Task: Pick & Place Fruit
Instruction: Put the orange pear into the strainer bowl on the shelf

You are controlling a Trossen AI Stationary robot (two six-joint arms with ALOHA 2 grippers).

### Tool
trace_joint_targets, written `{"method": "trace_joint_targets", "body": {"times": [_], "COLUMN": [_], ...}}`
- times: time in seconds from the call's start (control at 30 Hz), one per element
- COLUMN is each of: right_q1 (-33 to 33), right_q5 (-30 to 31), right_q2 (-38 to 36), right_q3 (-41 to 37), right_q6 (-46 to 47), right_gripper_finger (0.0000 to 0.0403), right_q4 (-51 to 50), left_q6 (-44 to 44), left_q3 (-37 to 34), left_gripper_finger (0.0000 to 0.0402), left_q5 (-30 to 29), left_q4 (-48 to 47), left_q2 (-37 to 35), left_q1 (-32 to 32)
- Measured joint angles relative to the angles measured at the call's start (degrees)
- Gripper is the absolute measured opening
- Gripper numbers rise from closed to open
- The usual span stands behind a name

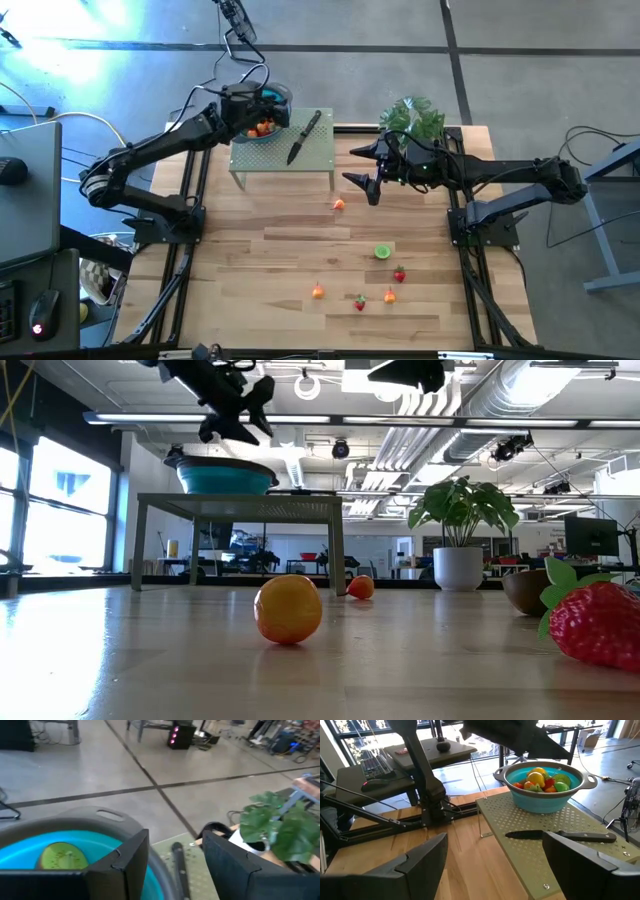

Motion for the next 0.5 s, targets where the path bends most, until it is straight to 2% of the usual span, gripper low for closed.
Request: {"method": "trace_joint_targets", "body": {"times": [0.23,0.5], "right_q1": [0.00,0.00], "right_q5": [0.00,0.00], "right_q2": [0.00,0.00], "right_q3": [0.00,0.00], "right_q6": [0.37,0.37], "right_gripper_finger": [0.0318,0.0318], "right_q4": [0.70,1.37], "left_q6": [-0.01,-0.01], "left_q3": [0.00,0.00], "left_gripper_finger": [0.0147,0.0140], "left_q5": [-0.34,0.09], "left_q4": [-0.03,-0.18], "left_q2": [-2.35,-2.87], "left_q1": [-2.87,-5.42]}}
